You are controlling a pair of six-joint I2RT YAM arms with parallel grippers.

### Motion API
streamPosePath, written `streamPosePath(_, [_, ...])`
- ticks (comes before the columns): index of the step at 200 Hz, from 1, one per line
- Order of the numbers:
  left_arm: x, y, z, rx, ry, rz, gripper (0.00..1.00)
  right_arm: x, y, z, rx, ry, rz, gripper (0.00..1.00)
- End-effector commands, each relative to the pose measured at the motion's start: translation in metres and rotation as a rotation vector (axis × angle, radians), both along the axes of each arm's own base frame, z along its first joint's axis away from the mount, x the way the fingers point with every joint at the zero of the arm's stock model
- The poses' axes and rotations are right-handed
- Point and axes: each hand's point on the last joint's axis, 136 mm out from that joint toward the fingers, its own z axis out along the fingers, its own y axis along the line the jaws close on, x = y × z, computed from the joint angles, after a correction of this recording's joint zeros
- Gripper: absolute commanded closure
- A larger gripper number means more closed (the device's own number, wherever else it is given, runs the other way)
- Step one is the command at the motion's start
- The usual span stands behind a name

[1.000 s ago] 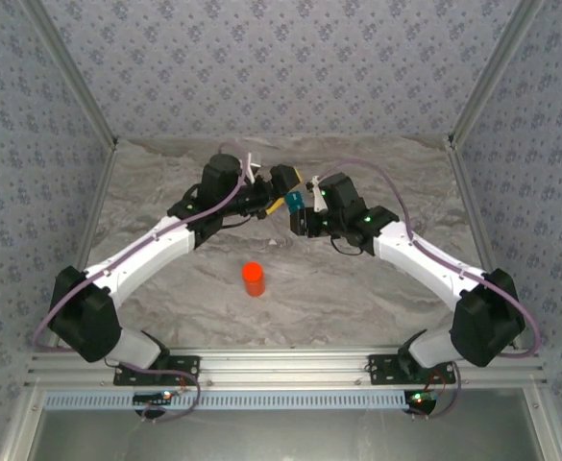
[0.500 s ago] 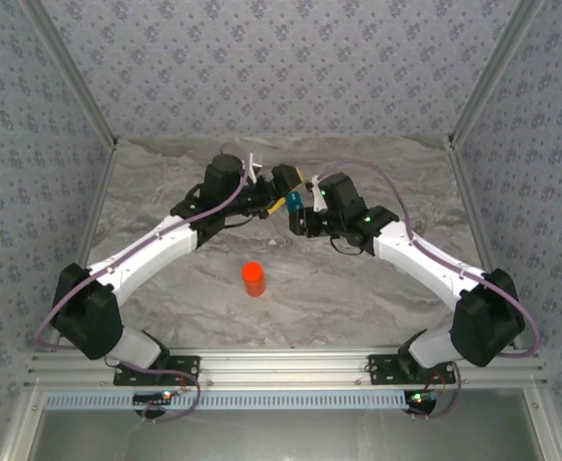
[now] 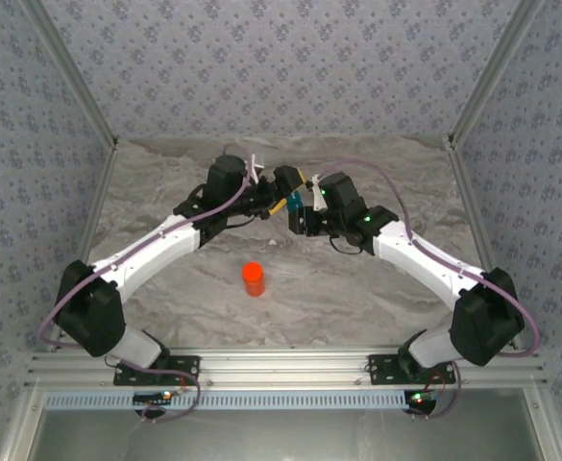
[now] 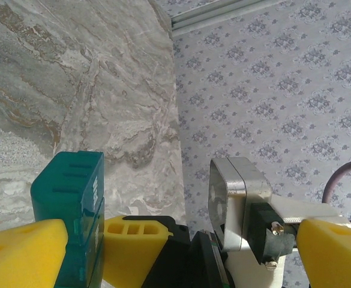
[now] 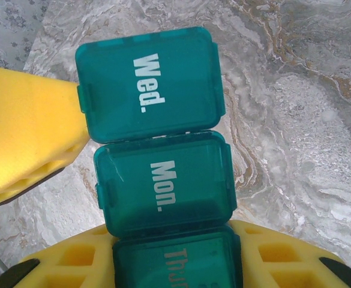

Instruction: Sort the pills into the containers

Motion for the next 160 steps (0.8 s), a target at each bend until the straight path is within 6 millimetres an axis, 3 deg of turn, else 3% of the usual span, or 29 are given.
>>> streamPosePath(1, [0.002, -0.007, 0.022, -0.033, -0.046, -0.005, 0.02, 0.003, 0.005, 0.008, 0.032, -0.007, 0.008, 0.62])
streamPosePath(87, [-0.003, -0.015, 0.032, -0.046, -0.059, -0.024, 0.02, 0.002, 0.006, 0.005, 0.030, -0.002, 0.010, 0.62])
streamPosePath(160, [-0.010, -0.016, 0.055, -0.094, -0.081, -0.025, 0.02, 0.008, 0.002, -0.002, 0.016, 0.011, -0.006, 0.63])
